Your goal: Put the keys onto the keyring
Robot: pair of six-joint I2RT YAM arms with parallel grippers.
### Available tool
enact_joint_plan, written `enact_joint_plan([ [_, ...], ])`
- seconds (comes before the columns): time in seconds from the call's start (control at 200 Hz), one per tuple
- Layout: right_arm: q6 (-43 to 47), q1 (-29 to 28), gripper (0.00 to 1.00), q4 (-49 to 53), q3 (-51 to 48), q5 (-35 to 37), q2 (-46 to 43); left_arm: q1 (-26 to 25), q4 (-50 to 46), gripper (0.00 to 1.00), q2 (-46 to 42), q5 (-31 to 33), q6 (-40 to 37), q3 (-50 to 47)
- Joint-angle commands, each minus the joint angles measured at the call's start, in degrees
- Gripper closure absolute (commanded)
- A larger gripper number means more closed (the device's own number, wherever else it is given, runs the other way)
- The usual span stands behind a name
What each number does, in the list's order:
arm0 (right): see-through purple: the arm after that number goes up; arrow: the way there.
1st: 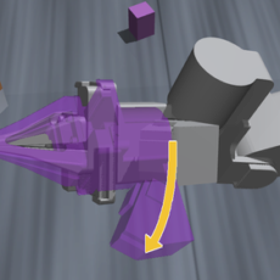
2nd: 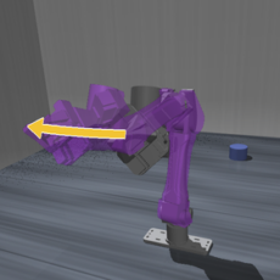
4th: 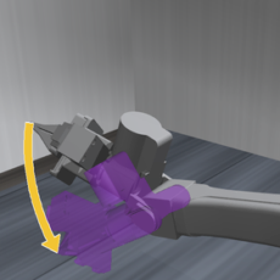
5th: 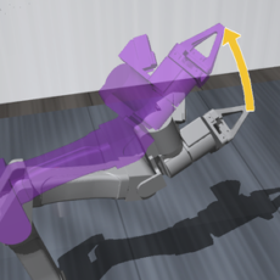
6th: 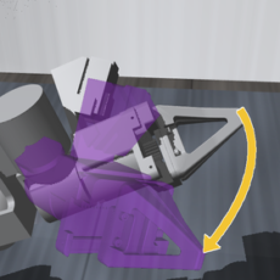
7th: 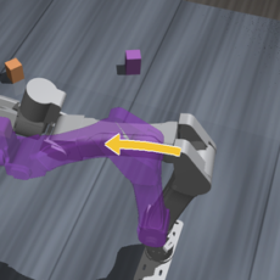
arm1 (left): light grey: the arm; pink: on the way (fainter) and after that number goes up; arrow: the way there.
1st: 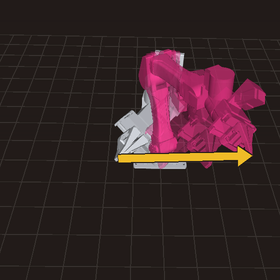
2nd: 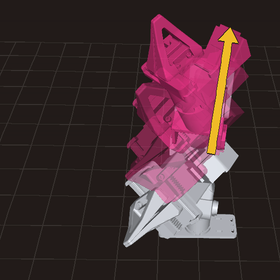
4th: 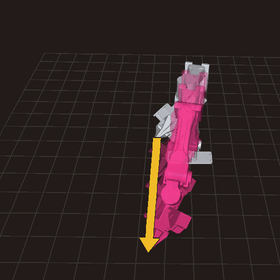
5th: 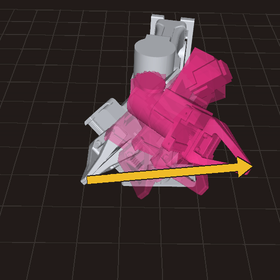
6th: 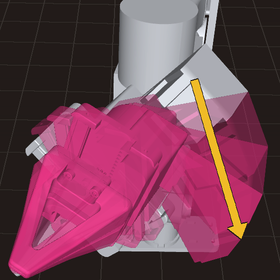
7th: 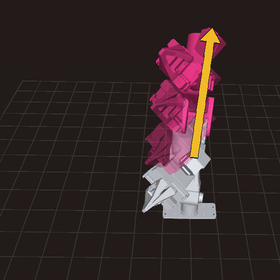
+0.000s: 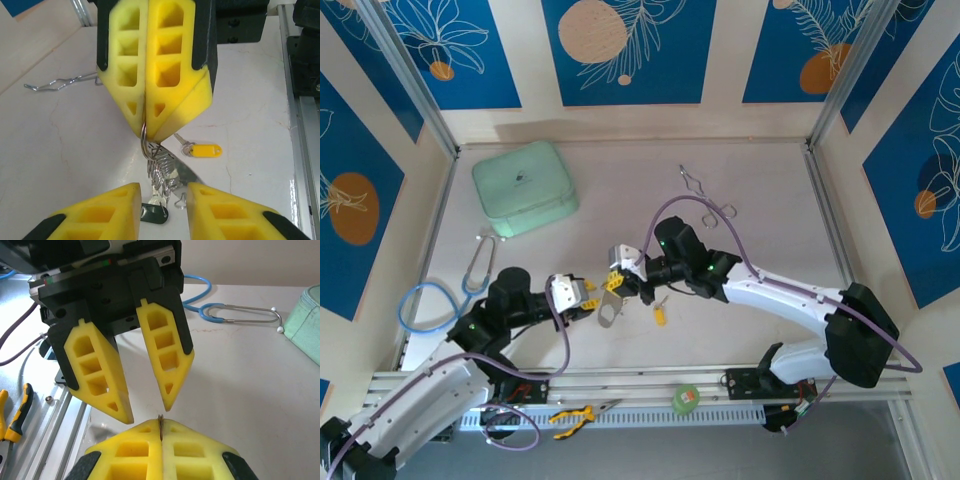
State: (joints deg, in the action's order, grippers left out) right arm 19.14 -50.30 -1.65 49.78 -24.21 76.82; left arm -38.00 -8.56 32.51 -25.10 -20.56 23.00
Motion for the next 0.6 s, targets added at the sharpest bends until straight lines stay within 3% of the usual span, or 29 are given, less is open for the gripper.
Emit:
enact_joint_plan([
  [0.0, 2.2, -0.7, 1.00, 4.2, 2.7, -0.7, 1.2, -0.1, 2.4, 0.72, 0.7, -2.2, 1.5, 1.7],
  [0.405, 3.4, -1.6, 1.00, 6.3, 4.7, -2.3, 3.0, -0.1, 4.0, 0.78, 2.0, -2.3, 2.4, 1.6],
  [0.595, 3.1, -1.9, 1.00, 5.6, 5.1, -3.0, 3.5, -0.1, 4.7, 0.88, 2.2, -3.2, 3.0, 1.5],
])
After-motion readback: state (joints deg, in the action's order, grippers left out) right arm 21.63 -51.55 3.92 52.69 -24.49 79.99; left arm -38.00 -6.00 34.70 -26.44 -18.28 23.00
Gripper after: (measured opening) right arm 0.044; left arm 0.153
